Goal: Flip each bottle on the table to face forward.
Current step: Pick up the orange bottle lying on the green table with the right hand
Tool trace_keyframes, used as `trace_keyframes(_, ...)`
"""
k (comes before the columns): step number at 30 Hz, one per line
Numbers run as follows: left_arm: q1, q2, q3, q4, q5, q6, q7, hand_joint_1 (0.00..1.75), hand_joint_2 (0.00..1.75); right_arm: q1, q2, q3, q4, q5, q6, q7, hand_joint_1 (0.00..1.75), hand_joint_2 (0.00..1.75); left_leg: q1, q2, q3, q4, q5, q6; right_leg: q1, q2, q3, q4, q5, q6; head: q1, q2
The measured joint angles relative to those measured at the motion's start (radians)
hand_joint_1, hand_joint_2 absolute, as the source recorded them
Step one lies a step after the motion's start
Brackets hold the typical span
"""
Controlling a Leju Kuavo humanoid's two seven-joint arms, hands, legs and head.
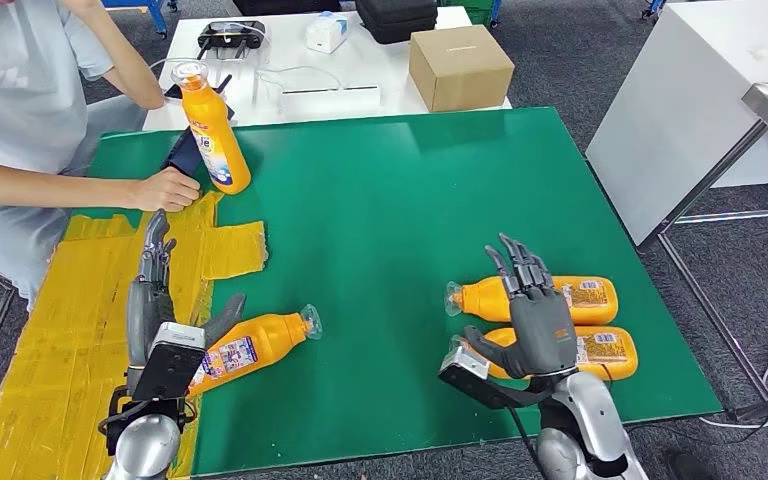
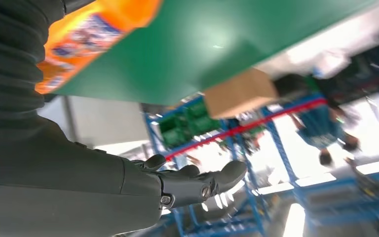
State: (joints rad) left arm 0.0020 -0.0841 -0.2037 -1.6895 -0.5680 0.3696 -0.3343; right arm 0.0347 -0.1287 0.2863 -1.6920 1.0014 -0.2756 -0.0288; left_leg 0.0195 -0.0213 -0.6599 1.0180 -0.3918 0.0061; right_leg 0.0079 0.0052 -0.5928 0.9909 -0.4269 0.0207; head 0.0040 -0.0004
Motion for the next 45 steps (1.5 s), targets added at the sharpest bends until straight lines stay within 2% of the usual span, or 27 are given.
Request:
trace_keyframes(4, 0.001, 0.001, 0.001, 0.000, 0.022, -0.016, -0.010, 0.00, 1.75, 0.000, -0.043, -0.070, 0.039, -0.021, 0.057, -0.008, 0.00, 1.75, 0.000, 0.000, 0.000, 0.000, 0.000, 0.000, 0.000, 0.000, 0.000, 0.000, 0.000, 0.000, 0.000, 0.000)
trace_keyframes(8, 0.001, 0.002, 0.001, 0.000, 0.032, -0.020, -0.013, 0.00, 1.75, 0.000, -0.071, -0.113, 0.072, -0.025, 0.071, -0.012, 0.00, 1.75, 0.000, 0.000, 0.000, 0.000, 0.000, 0.000, 0.000, 0.000, 0.000, 0.000, 0.000, 0.000, 0.000, 0.000)
trace_keyframes(24, -0.023, 0.007, -0.003, 0.017, 0.071, -0.056, -0.019, 0.00, 1.75, -0.072, -0.139, -0.161, 0.242, 0.015, 0.118, -0.008, 0.00, 1.75, 0.000, 0.000, 0.000, 0.000, 0.000, 0.000, 0.000, 0.000, 0.000, 0.000, 0.000, 0.000, 0.000, 0.000)
trace_keyframes(45, -0.039, 0.007, -0.014, 0.063, 0.075, -0.059, -0.017, 0.00, 1.75, -0.168, -0.150, -0.166, 0.344, 0.041, 0.114, 0.011, 0.00, 1.75, 0.000, 0.000, 0.000, 0.000, 0.000, 0.000, 0.000, 0.000, 0.001, 0.000, 0.000, 0.000, 0.000, 0.000)
